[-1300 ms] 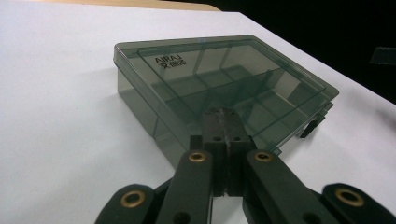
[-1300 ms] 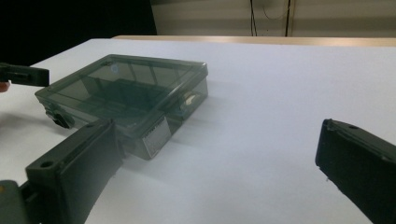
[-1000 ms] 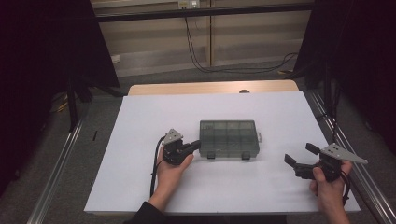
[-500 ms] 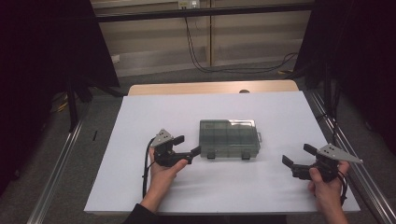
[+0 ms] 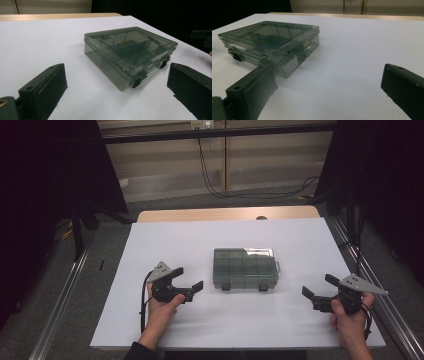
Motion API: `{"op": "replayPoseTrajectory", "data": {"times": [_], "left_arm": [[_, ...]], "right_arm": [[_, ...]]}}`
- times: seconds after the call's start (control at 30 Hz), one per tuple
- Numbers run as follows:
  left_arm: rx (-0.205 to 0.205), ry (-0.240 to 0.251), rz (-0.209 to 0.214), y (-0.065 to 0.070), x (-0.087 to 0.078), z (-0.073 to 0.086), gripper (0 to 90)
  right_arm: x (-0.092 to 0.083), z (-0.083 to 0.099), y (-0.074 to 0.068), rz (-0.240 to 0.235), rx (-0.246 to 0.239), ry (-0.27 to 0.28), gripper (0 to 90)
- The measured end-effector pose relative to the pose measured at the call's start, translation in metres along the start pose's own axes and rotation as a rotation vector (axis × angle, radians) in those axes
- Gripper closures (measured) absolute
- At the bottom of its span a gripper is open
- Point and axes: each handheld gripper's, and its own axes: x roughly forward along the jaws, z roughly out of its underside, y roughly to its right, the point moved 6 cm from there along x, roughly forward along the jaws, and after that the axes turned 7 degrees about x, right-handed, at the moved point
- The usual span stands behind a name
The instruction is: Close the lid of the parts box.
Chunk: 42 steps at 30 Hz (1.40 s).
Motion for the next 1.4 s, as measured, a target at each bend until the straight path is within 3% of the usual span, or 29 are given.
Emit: {"op": "replayPoseTrajectory", "data": {"times": [0.37, 0.47, 0.73, 1.13, 1.4], "left_arm": [[0.024, -0.018, -0.06, -0.017, -0.024, 0.012, 2.1], [0.009, -0.015, -0.071, -0.022, -0.031, 0.015, 2.1], [0.018, -0.03, -0.065, -0.032, -0.045, 0.022, 2.9], [0.003, -0.038, -0.106, -0.045, -0.07, 0.032, 2.9], [0.012, -0.048, -0.185, -0.05, -0.083, 0.036, 3.1]], "right_arm": [[0.001, 0.002, -0.001, 0.003, -0.005, -0.009, 0.0], [0.002, 0.002, 0.0, 0.003, -0.003, -0.009, 0.0], [0.002, 0.002, 0.0, 0.006, -0.007, -0.007, 0.0], [0.002, 0.003, 0.001, 0.012, -0.007, -0.006, 0.0], [0.002, 0.003, 0.0, 0.014, -0.009, -0.008, 0.0]]}}
